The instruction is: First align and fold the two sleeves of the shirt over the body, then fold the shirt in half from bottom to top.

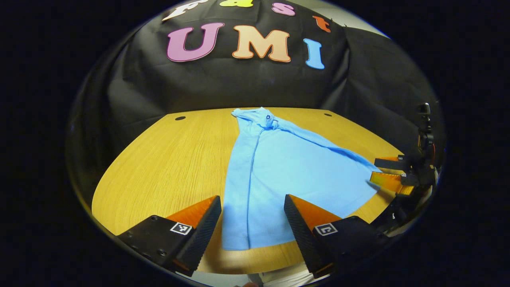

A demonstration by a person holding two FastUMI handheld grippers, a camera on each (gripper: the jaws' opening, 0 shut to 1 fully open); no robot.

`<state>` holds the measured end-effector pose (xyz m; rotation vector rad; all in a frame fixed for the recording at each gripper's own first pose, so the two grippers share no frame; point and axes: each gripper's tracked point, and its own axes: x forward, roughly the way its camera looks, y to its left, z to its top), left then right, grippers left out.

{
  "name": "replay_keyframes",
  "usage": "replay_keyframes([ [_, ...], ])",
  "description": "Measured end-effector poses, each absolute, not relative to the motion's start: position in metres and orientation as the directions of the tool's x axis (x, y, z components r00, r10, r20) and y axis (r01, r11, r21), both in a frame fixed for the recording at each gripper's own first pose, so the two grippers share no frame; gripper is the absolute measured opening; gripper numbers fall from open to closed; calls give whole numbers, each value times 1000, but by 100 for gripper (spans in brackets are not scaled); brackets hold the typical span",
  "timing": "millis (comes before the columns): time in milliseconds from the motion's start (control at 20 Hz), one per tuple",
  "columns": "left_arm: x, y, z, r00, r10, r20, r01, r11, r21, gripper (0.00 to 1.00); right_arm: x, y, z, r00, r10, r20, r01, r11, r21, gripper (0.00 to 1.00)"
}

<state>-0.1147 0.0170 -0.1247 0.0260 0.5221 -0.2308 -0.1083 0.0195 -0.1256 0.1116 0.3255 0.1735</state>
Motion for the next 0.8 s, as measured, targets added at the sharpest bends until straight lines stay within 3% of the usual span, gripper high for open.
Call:
replay_keyframes([
  [150,-120,14,-136,831,-211,-515,214,975,-56,95,-110,24,-133,928,177,-329,-152,983,99,98],
  [200,-121,16,-139,832,-204,-516,204,977,-59,95,-110,24,-132,930,175,-323,-152,984,93,93],
  [250,-122,17,-139,832,-201,-517,199,978,-59,96,-110,24,-132,930,173,-325,-150,984,97,98],
  [550,-122,14,-144,856,-182,-483,199,980,-16,94,-105,32,-134,933,192,-303,-155,977,144,94],
  [700,-123,11,-144,861,-190,-472,200,979,-31,86,-104,43,-133,933,214,-290,-177,973,148,75],
  [750,-122,8,-144,861,-195,-469,202,979,-37,74,-104,47,-132,930,227,-290,-190,970,149,59],
  [800,-123,4,-145,861,-203,-467,204,978,-48,64,-104,52,-133,926,239,-292,-201,967,154,54],
])
